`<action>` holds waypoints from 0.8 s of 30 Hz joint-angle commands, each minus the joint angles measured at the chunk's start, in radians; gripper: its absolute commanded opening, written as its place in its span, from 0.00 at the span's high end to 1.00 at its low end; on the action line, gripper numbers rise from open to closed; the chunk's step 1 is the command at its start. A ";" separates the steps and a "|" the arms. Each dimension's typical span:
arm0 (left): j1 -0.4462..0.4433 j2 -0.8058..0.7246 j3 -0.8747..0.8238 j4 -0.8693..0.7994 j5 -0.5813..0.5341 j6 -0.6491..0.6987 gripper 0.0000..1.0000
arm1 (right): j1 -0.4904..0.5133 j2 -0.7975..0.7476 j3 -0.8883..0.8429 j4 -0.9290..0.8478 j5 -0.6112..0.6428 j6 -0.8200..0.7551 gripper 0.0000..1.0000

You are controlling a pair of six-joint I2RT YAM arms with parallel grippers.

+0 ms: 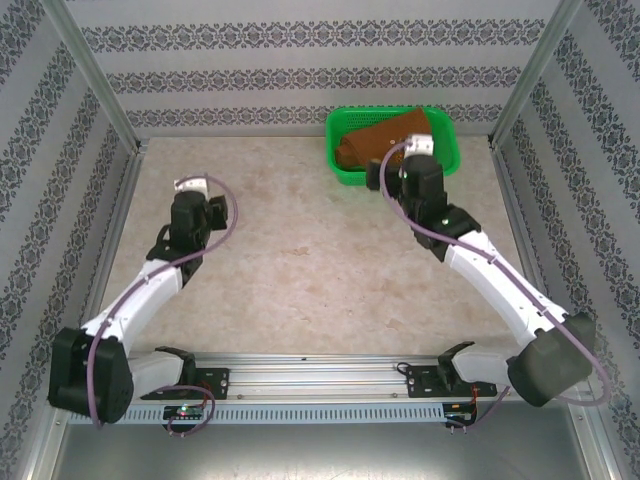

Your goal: Roll up the long pants

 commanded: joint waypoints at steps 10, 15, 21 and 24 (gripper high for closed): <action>0.079 0.133 -0.418 0.746 -0.126 0.143 0.00 | 0.008 -0.228 -0.395 0.230 0.048 -0.232 0.02; 0.076 0.356 -0.418 0.953 -0.011 0.191 0.00 | -0.093 -0.206 -0.531 0.442 -0.025 -0.279 0.02; 0.069 0.396 -0.423 0.980 0.055 0.221 0.00 | -0.261 -0.032 -0.625 0.677 -0.124 -0.286 0.02; 0.078 0.407 -0.410 0.972 0.080 0.222 0.00 | -0.288 0.080 -0.634 0.821 -0.140 -0.311 0.02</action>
